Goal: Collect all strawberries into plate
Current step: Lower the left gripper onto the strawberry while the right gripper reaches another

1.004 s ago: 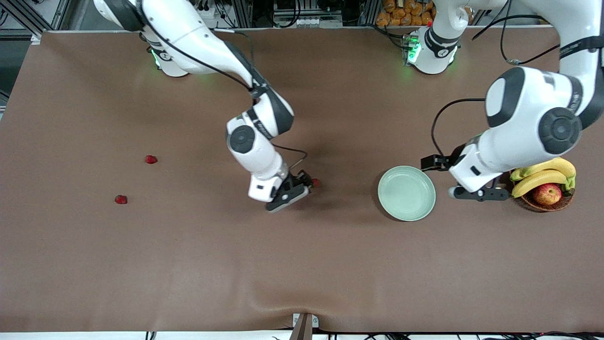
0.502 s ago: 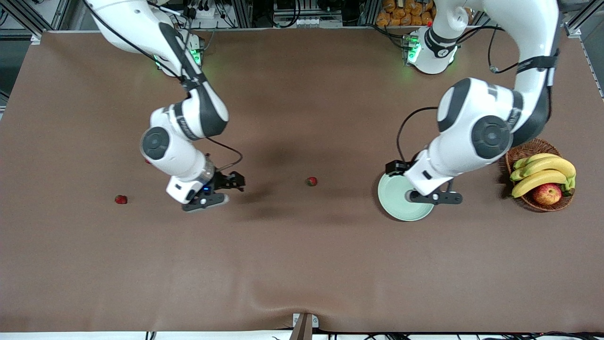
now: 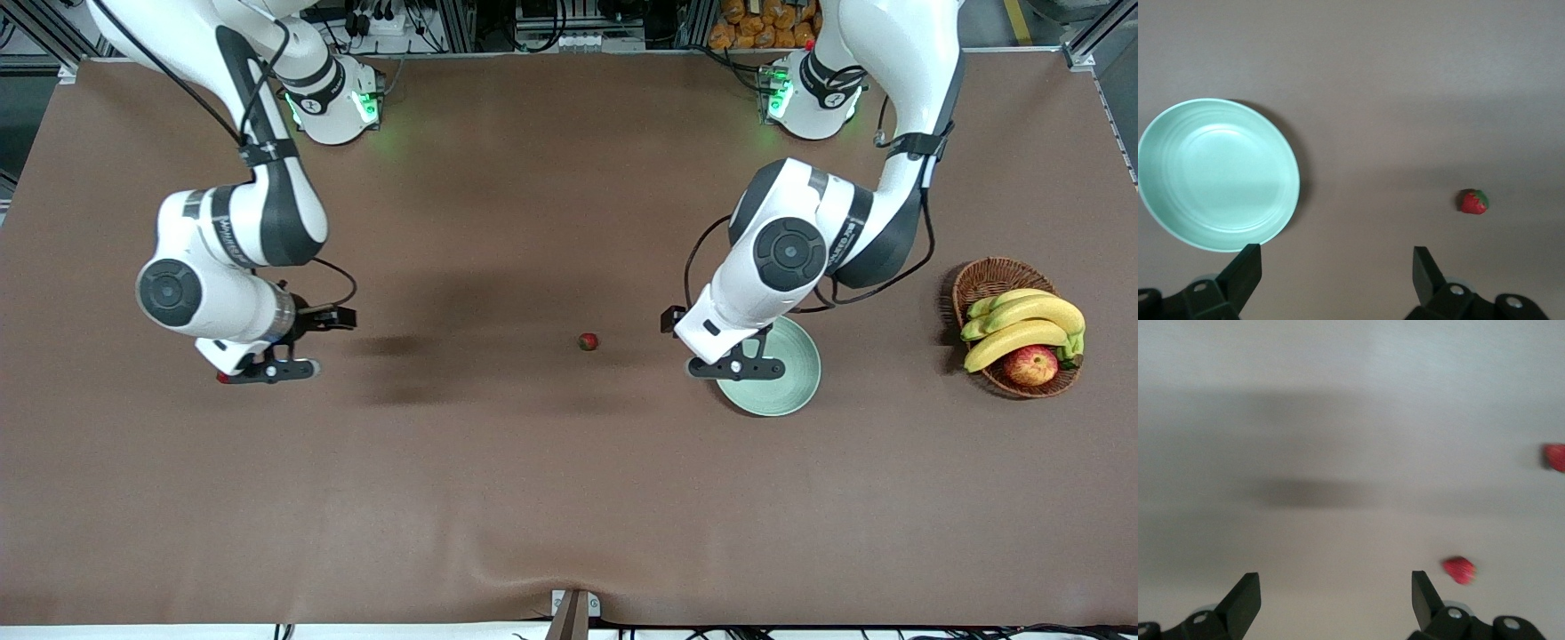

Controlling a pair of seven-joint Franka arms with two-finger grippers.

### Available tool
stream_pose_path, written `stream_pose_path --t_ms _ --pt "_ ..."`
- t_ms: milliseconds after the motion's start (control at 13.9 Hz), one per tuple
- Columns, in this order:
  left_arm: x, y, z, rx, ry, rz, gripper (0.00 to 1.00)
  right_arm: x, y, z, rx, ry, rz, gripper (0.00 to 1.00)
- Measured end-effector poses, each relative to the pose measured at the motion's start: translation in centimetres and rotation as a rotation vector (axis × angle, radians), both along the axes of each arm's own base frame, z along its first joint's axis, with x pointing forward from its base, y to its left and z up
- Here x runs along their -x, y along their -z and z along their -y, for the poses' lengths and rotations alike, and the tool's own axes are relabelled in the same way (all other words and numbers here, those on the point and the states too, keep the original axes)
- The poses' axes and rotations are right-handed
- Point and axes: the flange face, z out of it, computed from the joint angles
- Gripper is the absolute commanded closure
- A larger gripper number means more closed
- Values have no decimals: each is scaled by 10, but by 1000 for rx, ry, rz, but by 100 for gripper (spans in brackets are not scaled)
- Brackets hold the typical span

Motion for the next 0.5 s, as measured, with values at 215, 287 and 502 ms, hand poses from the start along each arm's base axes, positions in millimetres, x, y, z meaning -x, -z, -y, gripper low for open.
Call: stream_pose_path --t_ms 215,287,502 --pt "-4 9 21 8 29 43 0 16 20 52 0 23 -58 0" --pt "-3 13 31 -1 53 65 0 22 29 68 -5 29 -80 0" --pt "11 42 68 -15 83 97 0 38 49 105 -25 34 -118 0"
